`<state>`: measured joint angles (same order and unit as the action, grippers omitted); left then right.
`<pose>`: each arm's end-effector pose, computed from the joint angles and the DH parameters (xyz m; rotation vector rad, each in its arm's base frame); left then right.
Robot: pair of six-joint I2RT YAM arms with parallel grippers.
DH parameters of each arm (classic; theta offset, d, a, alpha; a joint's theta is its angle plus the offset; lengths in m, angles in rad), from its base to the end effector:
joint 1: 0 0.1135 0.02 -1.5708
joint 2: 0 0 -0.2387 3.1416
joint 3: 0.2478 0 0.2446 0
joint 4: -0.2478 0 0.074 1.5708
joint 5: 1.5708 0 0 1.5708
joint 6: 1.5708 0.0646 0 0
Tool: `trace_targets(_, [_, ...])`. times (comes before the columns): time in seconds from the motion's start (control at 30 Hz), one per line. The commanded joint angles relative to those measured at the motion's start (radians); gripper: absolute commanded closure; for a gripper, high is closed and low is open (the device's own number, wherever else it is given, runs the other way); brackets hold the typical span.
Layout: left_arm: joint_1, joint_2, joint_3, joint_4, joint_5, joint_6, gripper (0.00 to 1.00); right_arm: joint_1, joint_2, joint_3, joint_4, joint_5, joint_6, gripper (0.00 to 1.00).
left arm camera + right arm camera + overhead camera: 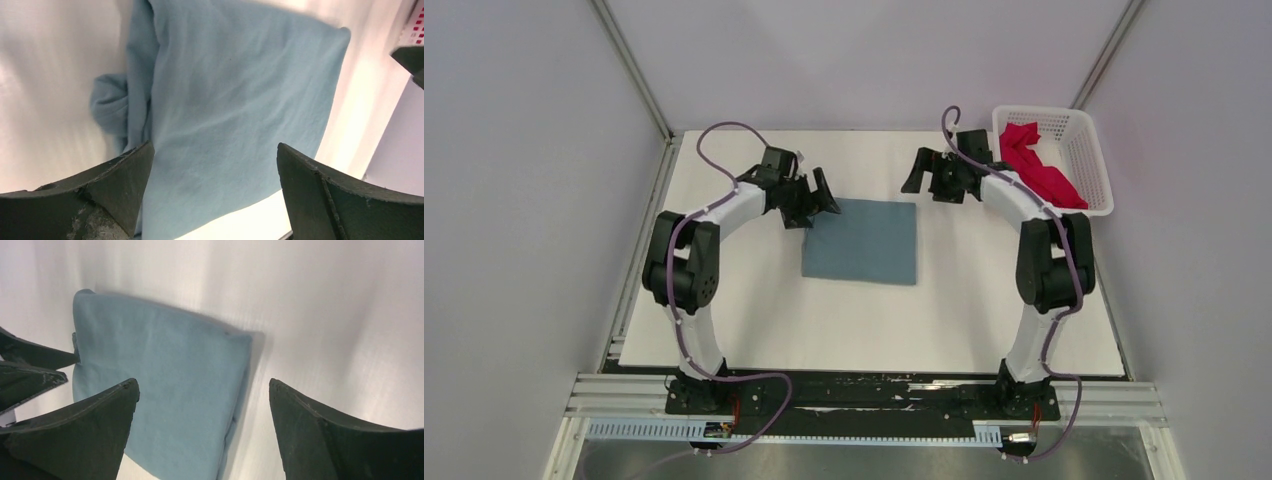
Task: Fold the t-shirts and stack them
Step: Smooth out wrinkles on the folded tshirt, then put the neatly folded tshirt into the corner of the board with the left arm
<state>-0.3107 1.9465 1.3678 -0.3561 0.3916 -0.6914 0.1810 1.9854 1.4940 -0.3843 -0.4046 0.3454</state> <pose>0.3908 -0.1514 0.1485 -0.3293 2.6175 -0.8742 0.4272 0.1040 0.1705 0.0200 2.4850 0.7244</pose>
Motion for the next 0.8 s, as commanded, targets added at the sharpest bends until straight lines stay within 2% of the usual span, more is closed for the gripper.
trace_targets(0.0, [0.008, -0.165, -0.043, 0.006, -0.149, 0.062, 0.00, -0.008, -0.184, -0.122, 0.006, 0.171, -0.038, 0.00])
trace_targets(0.17, [0.009, -0.116, -0.035, -0.080, -0.232, 0.082, 0.00, -0.006, -0.314, -0.282, 0.029, 0.177, 0.001, 0.00])
trace_targets(0.33, [0.009, -0.018, -0.004, -0.105, -0.168, 0.089, 0.00, -0.006, -0.469, -0.378, 0.027, 0.243, 0.004, 0.00])
trace_targets(0.43, [0.004, 0.017, -0.022, -0.051, -0.121, 0.085, 0.03, -0.007, -0.547, -0.403, 0.014, 0.290, -0.011, 0.00])
trace_targets(0.5, [-0.005, 0.032, -0.034, -0.022, -0.097, 0.084, 0.11, -0.007, -0.592, -0.410, -0.001, 0.309, -0.013, 0.00])
trace_targets(0.63, [-0.037, 0.085, 0.005, -0.041, -0.105, 0.087, 0.41, -0.006, -0.642, -0.416, -0.008, 0.330, -0.021, 0.00])
trace_targets(0.67, [-0.043, 0.105, 0.025, -0.047, -0.107, 0.089, 0.54, -0.006, -0.650, -0.414, -0.009, 0.337, -0.022, 0.00])
trace_targets(0.7, [-0.048, 0.115, 0.034, -0.065, -0.106, 0.088, 0.62, -0.006, -0.657, -0.411, -0.009, 0.340, -0.026, 0.00])
trace_targets(0.73, [-0.049, 0.131, 0.053, -0.083, -0.103, 0.090, 0.79, -0.007, -0.663, -0.408, -0.011, 0.343, -0.030, 0.00])
trace_targets(0.77, [-0.047, 0.137, 0.064, -0.100, -0.116, 0.091, 0.89, -0.008, -0.670, -0.407, -0.012, 0.347, -0.033, 0.00])
